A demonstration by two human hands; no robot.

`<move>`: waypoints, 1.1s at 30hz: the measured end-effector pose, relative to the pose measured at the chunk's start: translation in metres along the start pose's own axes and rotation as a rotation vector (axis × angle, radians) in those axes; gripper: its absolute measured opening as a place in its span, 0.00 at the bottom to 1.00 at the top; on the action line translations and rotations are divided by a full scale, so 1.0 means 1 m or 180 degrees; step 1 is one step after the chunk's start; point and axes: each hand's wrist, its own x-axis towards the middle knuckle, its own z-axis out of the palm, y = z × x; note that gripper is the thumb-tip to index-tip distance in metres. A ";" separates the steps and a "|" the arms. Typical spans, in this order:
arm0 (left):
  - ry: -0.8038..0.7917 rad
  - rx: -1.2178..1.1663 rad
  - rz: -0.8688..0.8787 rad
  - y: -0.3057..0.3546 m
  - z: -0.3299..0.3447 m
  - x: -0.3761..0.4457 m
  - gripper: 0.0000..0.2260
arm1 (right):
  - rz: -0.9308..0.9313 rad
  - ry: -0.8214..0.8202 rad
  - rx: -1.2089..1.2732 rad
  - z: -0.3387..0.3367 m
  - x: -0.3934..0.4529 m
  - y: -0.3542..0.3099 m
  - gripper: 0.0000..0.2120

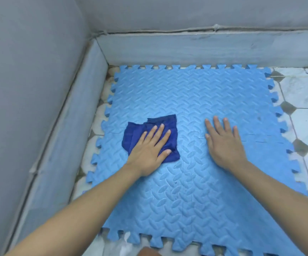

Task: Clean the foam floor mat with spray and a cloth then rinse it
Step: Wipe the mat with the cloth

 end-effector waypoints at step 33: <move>-0.0181 0.0712 0.1438 -0.008 0.014 -0.062 0.33 | 0.0500 0.0074 0.0331 -0.010 -0.102 0.128 0.30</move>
